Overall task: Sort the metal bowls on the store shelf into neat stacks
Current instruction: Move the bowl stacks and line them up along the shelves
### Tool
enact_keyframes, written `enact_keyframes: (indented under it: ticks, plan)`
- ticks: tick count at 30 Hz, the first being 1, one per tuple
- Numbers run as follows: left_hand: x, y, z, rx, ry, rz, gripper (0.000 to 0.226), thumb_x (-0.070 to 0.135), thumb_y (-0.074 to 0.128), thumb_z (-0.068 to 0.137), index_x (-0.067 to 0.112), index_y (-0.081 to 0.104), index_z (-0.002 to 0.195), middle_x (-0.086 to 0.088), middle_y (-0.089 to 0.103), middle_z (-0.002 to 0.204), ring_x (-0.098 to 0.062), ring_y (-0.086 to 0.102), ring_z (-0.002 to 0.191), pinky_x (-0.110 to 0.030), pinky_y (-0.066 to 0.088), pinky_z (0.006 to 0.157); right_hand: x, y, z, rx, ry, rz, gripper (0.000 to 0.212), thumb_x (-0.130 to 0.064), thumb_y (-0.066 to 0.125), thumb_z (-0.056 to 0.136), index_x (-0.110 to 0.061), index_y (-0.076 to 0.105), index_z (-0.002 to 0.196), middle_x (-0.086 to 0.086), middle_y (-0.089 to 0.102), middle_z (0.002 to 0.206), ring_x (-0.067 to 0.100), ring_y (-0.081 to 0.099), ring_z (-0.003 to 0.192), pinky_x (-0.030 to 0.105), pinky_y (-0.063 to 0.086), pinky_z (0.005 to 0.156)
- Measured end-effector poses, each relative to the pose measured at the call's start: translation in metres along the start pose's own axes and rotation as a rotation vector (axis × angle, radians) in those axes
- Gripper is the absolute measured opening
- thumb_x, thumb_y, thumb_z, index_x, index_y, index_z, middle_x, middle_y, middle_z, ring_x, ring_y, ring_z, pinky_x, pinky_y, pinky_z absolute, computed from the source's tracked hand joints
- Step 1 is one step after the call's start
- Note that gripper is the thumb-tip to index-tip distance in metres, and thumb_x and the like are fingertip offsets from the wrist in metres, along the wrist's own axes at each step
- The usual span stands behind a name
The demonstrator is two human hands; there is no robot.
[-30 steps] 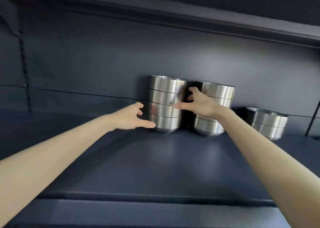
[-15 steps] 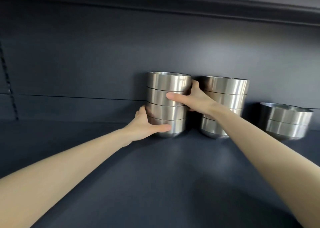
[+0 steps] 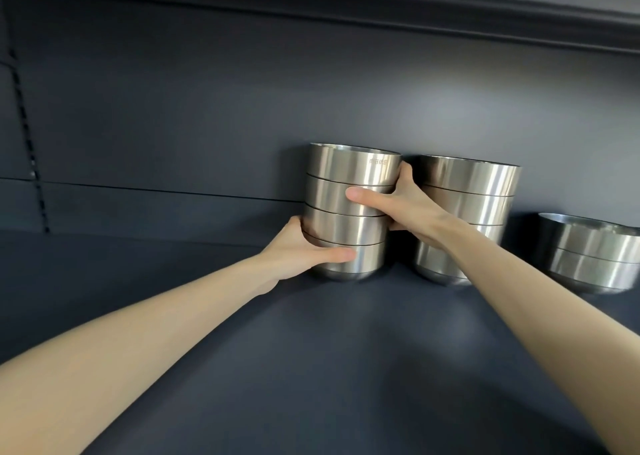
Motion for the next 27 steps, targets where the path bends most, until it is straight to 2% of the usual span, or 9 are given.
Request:
enact_keyframes:
  ticks: [3,5,8,11,14,18,22,27]
  plan:
    - [-0.004,0.002,0.001,-0.022,-0.039,0.032,0.114,0.066,0.085,0.033,0.024,0.04,0.129,0.011,0.049,0.131,-0.01,0.049,0.12,-0.032,0.042,0.103,0.0,0.002,-0.002,-0.027,0.004,0.03,0.1,-0.053,0.077,0.065,-0.028,0.018,0.142,-0.02,0.05,0.127,0.005,0.054,0.11,0.029,0.044,0.068]
    - [-0.005,0.004,0.0,-0.044,-0.056,0.006,0.129,0.07,0.084,0.024,0.024,0.036,0.133,0.01,0.048,0.134,-0.012,0.047,0.124,-0.036,0.039,0.108,-0.001,0.003,-0.003,-0.044,0.007,0.061,0.098,-0.052,0.077,0.066,-0.028,0.019,0.141,-0.021,0.05,0.127,0.003,0.053,0.109,0.029,0.042,0.068]
    - [-0.003,0.007,-0.002,-0.079,-0.054,-0.06,0.108,0.056,0.088,0.035,0.024,0.039,0.125,0.013,0.056,0.125,-0.009,0.051,0.12,-0.035,0.04,0.107,-0.001,0.002,-0.003,-0.025,0.006,0.07,0.094,-0.05,0.077,0.067,-0.026,0.023,0.139,-0.02,0.053,0.123,0.004,0.056,0.109,0.029,0.044,0.069]
    - [-0.002,0.005,-0.003,-0.057,-0.039,-0.097,0.089,0.042,0.091,0.045,0.023,0.045,0.118,0.011,0.061,0.117,-0.008,0.057,0.111,-0.034,0.046,0.101,-0.001,0.0,-0.004,0.003,-0.007,0.072,0.087,-0.046,0.077,0.07,-0.024,0.027,0.137,-0.019,0.055,0.12,0.0,0.056,0.104,0.025,0.042,0.064]
    - [0.002,0.001,-0.007,-0.031,-0.03,-0.114,0.081,0.037,0.091,0.048,0.024,0.047,0.115,0.01,0.063,0.115,-0.008,0.059,0.107,-0.034,0.049,0.096,-0.004,0.0,-0.006,0.01,-0.02,0.082,0.085,-0.044,0.078,0.069,-0.022,0.029,0.135,-0.017,0.056,0.119,0.001,0.057,0.103,0.023,0.042,0.063]
    - [0.011,-0.001,-0.016,-0.01,-0.012,-0.127,0.072,0.033,0.092,0.051,0.025,0.05,0.109,0.008,0.066,0.109,-0.01,0.063,0.102,-0.037,0.052,0.093,-0.013,-0.003,-0.012,0.007,-0.034,0.058,0.096,-0.056,0.077,0.054,-0.025,0.03,0.132,-0.018,0.055,0.117,0.006,0.059,0.105,0.032,0.048,0.07]
    - [0.028,-0.007,-0.032,-0.001,0.034,-0.144,0.048,0.023,0.088,0.065,0.03,0.054,0.097,0.012,0.069,0.098,-0.008,0.065,0.096,-0.034,0.053,0.091,-0.033,-0.008,-0.019,0.0,-0.074,0.028,0.081,-0.052,0.078,0.064,-0.026,0.034,0.127,-0.018,0.057,0.113,0.005,0.06,0.1,0.032,0.051,0.073]
    - [0.042,-0.03,-0.063,0.077,0.048,-0.125,0.055,0.027,0.088,0.062,0.027,0.054,0.105,0.01,0.069,0.102,-0.007,0.065,0.096,-0.029,0.053,0.083,-0.065,0.0,-0.034,-0.045,-0.128,0.056,0.081,-0.051,0.078,0.066,-0.024,0.033,0.128,-0.017,0.057,0.112,0.005,0.062,0.1,0.035,0.055,0.078]
Point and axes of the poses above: each hand's wrist, its own z-axis towards the middle knuckle, its own y-axis out of the palm, x = y × z, the point moved 8 cm from there along z, towards the middle knuckle
